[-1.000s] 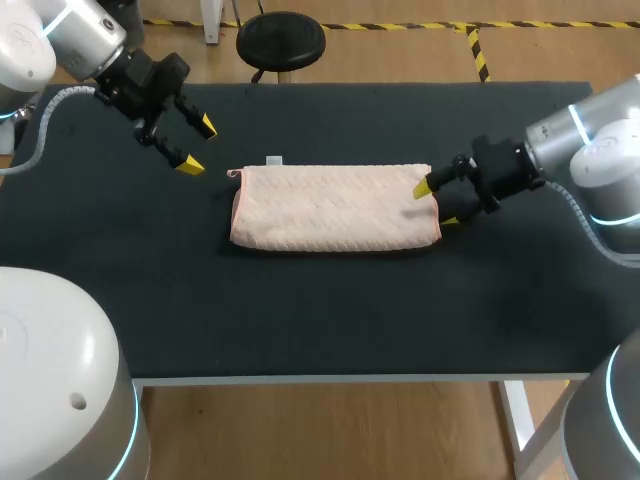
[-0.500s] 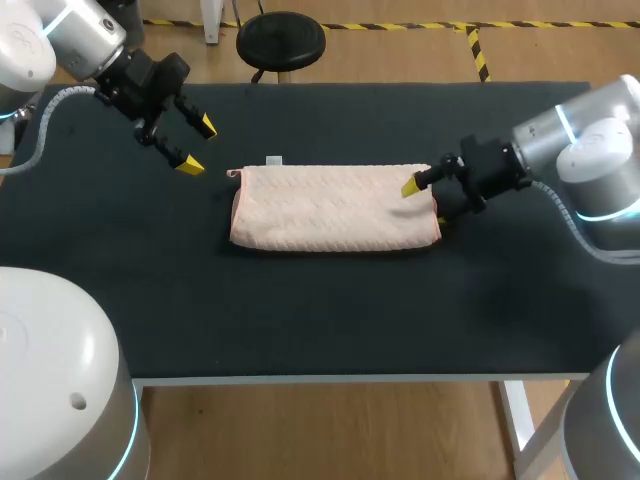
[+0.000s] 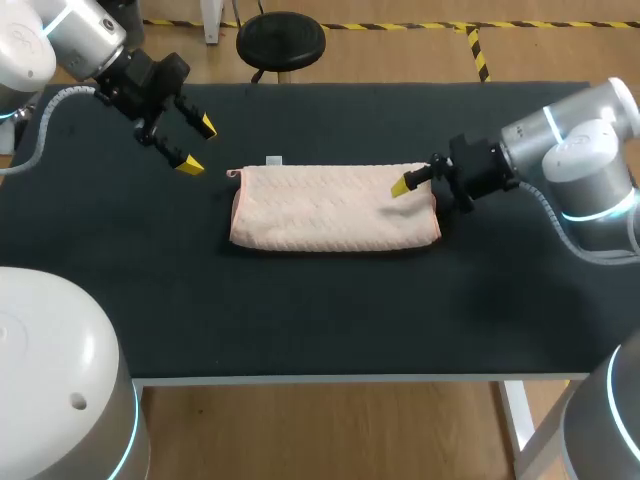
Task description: Fold the towel
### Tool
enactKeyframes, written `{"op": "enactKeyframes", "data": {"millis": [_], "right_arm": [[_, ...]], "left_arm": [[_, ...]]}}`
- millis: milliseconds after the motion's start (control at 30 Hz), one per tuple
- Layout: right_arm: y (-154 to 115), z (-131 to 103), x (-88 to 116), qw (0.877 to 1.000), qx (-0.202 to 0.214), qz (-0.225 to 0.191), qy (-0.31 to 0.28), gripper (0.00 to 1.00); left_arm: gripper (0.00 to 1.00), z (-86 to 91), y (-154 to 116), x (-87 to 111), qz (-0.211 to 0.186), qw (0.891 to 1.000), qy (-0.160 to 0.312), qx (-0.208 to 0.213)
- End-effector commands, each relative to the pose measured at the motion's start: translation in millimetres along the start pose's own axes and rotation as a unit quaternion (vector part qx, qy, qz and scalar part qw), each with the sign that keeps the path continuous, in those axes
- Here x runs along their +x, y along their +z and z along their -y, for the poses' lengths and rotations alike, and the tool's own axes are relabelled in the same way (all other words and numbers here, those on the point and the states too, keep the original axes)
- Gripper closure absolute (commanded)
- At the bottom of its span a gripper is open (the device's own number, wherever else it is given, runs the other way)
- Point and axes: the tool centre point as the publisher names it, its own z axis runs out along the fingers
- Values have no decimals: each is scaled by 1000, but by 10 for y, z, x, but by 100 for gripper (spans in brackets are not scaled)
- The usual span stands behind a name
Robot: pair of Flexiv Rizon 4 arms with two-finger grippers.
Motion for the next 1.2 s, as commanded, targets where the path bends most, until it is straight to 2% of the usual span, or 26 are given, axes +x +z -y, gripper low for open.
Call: {"op": "enactKeyframes", "data": {"millis": [33, 333, 600, 700, 967, 1200], "right_arm": [[76, 8, -3, 1000, -9, 10, 2, 100], [73, -1, 244, 998, -10, 66, -1, 100], [282, -89, 582, 992, -3, 121, -15, 100], [425, -117, 722, 990, 3, 136, -20, 100], [956, -205, 1169, 990, 15, 135, -37, 100], [1372, -159, 1419, 990, 33, 129, -52, 100]], "left_arm": [[0, -6, 6, -2, 1, 1000, 1, 1], [0, -6, 6, -2, 1, 1000, 1, 1], [0, -6, 6, -2, 1, 1000, 1, 1], [0, -6, 6, -2, 1, 1000, 1, 1], [0, -6, 6, -2, 1, 1000, 1, 1], [0, -6, 6, -2, 1, 1000, 1, 1]]}}
